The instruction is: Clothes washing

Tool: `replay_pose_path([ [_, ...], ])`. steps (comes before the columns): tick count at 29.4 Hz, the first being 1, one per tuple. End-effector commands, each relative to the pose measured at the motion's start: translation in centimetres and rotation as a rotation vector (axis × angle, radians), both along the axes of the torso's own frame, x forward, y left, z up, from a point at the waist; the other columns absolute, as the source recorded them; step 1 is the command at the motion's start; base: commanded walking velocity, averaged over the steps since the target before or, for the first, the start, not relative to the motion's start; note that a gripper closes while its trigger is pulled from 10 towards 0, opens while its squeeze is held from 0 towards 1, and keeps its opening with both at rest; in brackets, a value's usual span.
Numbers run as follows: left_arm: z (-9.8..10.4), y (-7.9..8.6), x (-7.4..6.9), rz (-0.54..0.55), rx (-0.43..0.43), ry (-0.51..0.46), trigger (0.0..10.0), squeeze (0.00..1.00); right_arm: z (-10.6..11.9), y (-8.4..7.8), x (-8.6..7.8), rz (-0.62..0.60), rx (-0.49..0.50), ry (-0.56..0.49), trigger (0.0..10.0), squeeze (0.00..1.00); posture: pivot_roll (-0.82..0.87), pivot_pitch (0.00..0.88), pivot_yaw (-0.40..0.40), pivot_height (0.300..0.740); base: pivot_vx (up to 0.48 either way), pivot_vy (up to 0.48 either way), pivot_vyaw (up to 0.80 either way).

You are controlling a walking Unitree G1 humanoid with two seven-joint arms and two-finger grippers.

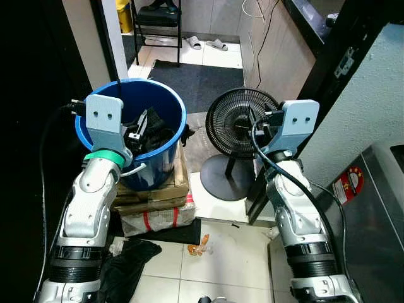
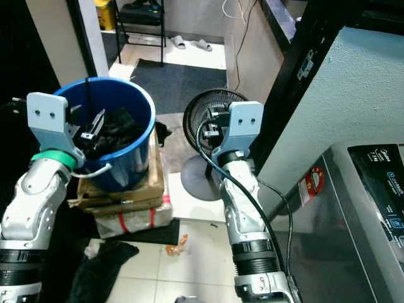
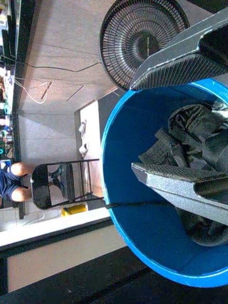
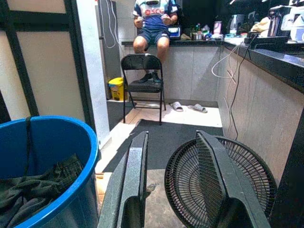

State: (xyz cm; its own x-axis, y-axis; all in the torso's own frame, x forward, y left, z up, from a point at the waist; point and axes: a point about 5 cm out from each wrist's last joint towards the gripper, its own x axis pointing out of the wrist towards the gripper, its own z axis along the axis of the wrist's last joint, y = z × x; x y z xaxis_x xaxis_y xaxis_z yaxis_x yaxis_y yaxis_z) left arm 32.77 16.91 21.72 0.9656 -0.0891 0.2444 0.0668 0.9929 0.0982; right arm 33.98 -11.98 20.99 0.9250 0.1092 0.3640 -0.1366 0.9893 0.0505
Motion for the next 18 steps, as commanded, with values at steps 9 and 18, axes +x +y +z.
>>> replay_pose_path([
  [9, -0.31, -0.13, -0.16, 0.008, 0.013, -0.006, 10.0, 0.0, -0.7, -0.2, -0.09, -0.004, -0.016, 0.027, 10.0, 0.0, 0.0, 0.036, -0.02, 0.74, 0.0, 0.0, 0.0],
  [18, -0.24, -0.09, -0.13, 0.012, 0.013, -0.007, 10.0, 0.0, -0.77, -0.05, -0.08, -0.003, -0.022, 0.03, 10.0, 0.0, 0.0, 0.036, -0.018, 0.74, 0.0, 0.0, 0.0],
])
